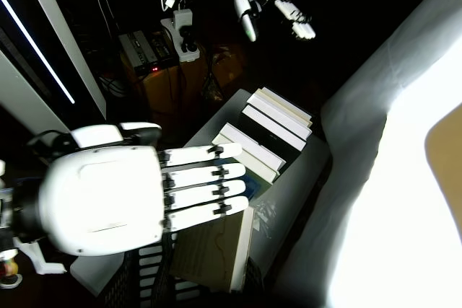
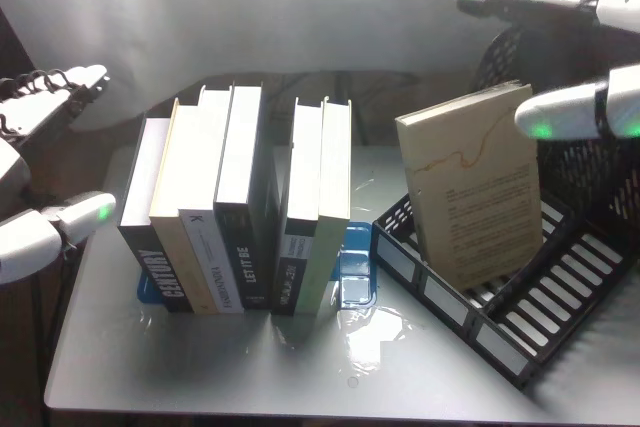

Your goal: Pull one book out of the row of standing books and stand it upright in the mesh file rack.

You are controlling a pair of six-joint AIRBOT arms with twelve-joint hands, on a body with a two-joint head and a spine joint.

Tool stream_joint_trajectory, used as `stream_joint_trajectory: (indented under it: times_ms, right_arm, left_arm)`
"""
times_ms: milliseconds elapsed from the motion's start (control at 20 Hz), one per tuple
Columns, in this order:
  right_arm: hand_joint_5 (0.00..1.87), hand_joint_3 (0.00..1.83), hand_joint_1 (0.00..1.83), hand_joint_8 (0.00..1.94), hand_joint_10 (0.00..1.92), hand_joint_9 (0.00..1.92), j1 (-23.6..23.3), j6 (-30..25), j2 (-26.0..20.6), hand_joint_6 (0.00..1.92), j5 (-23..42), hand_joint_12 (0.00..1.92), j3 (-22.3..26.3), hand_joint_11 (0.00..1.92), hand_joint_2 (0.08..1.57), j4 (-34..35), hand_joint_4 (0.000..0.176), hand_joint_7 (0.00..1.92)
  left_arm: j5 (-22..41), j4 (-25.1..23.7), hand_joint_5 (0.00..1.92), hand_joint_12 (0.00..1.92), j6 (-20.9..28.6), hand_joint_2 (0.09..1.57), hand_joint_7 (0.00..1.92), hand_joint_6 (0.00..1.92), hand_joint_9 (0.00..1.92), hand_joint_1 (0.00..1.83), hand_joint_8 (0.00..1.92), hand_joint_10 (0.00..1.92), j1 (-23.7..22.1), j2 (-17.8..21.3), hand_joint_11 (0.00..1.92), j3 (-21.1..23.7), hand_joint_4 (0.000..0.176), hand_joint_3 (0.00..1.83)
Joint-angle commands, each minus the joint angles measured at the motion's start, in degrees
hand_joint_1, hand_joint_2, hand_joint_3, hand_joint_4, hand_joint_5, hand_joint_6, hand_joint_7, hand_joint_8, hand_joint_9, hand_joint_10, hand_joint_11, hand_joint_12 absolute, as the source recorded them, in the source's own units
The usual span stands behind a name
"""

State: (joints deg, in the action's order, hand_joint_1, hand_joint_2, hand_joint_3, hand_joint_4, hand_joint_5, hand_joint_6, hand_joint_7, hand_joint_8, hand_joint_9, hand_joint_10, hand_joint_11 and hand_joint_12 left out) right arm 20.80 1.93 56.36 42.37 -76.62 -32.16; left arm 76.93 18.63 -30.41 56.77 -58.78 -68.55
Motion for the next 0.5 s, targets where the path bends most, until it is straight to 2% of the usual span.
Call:
stream_joint_trajectory:
  times_ms: [0, 50, 100, 150, 200, 250, 300, 350, 400, 450]
  right_arm:
    - [0.00, 0.03, 0.31, 0.00, 0.01, 0.04, 0.5, 0.8, -1.0, 0.00, 9.1, 0.31, 0.7, 0.00, 1.20, 4.8, 0.020, 0.00]
    - [0.00, 0.02, 0.27, 0.00, 0.00, 0.03, 1.5, 1.7, -1.3, 0.00, 10.3, 0.17, 1.4, 0.00, 1.22, 6.2, 0.025, 0.00]
    - [0.00, 0.01, 0.27, 0.00, 0.00, 0.00, 2.9, 2.9, -1.8, 0.00, 11.8, 0.03, 2.4, 0.00, 1.21, 8.1, 0.012, 0.00]
    - [0.00, 0.01, 0.26, 0.00, 0.00, 0.00, 3.8, 3.4, -2.1, 0.00, 12.7, 0.01, 2.9, 0.00, 1.21, 9.0, 0.011, 0.00]
    - [0.00, 0.01, 0.19, 0.00, 0.00, 0.00, 4.9, 3.5, -2.3, 0.00, 13.5, 0.00, 3.3, 0.00, 1.23, 9.8, 0.002, 0.00]
    - [0.00, 0.03, 0.20, 0.00, 0.00, 0.00, 5.9, 3.5, -2.4, 0.00, 14.3, 0.00, 3.5, 0.00, 1.27, 10.6, 0.018, 0.00]
    - [0.00, 0.03, 0.20, 0.00, 0.00, 0.00, 7.0, 3.5, -2.5, 0.00, 15.4, 0.00, 3.7, 0.00, 1.27, 11.9, 0.026, 0.00]
    - [0.00, 0.02, 0.20, 0.00, 0.00, 0.00, 8.2, 4.0, -2.8, 0.00, 16.3, 0.00, 4.2, 0.00, 1.28, 13.1, 0.017, 0.00]
    - [0.00, 0.03, 0.21, 0.00, 0.00, 0.00, 8.9, 4.8, -3.1, 0.00, 16.7, 0.00, 4.7, 0.00, 1.29, 13.9, 0.023, 0.00]
    - [0.00, 0.02, 0.20, 0.00, 0.00, 0.00, 9.6, 5.5, -3.3, 0.00, 17.1, 0.00, 5.2, 0.00, 1.29, 14.6, 0.025, 0.00]
  left_arm:
    - [7.8, 0.6, 0.00, 0.00, 0.0, 1.34, 0.00, 0.00, 0.00, 0.52, 0.00, 0.00, -0.4, 0.6, 0.00, -0.3, 0.052, 0.00]
    - [8.1, 0.2, 0.00, 0.00, 0.0, 1.35, 0.00, 0.00, 0.00, 0.52, 0.00, 0.00, -0.5, 0.6, 0.00, -0.2, 0.074, 0.00]
    - [8.4, -0.4, 0.00, 0.00, 0.0, 1.35, 0.00, 0.00, 0.00, 0.51, 0.00, 0.00, -0.8, 0.7, 0.00, -0.1, 0.087, 0.01]
    - [8.5, -0.8, 0.00, 0.00, 0.0, 1.36, 0.00, 0.00, 0.00, 0.53, 0.00, 0.00, -1.0, 0.8, 0.00, 0.0, 0.078, 0.01]
    - [8.5, -1.3, 0.00, 0.00, 0.0, 1.35, 0.00, 0.00, 0.00, 0.53, 0.00, 0.00, -1.2, 0.8, 0.00, 0.1, 0.089, 0.00]
    - [8.5, -1.6, 0.00, 0.00, 0.0, 1.36, 0.00, 0.00, 0.00, 0.53, 0.00, 0.00, -1.4, 0.8, 0.00, 0.1, 0.086, 0.00]
    - [8.5, -1.7, 0.00, 0.00, 0.0, 1.36, 0.00, 0.00, 0.00, 0.55, 0.00, 0.00, -1.5, 0.8, 0.00, 0.1, 0.087, 0.01]
    - [8.4, -2.0, 0.00, 0.00, 0.0, 1.36, 0.00, 0.00, 0.00, 0.61, 0.00, 0.00, -1.5, 0.8, 0.00, 0.0, 0.091, 0.00]
    - [8.4, -2.2, 0.00, 0.00, 0.0, 1.36, 0.00, 0.00, 0.00, 0.65, 0.00, 0.00, -1.5, 0.8, 0.00, 0.0, 0.097, 0.00]
    - [8.5, -2.4, 0.00, 0.00, 0.0, 1.36, 0.00, 0.00, 0.00, 0.66, 0.00, 0.00, -1.5, 0.9, 0.00, 0.0, 0.092, 0.00]
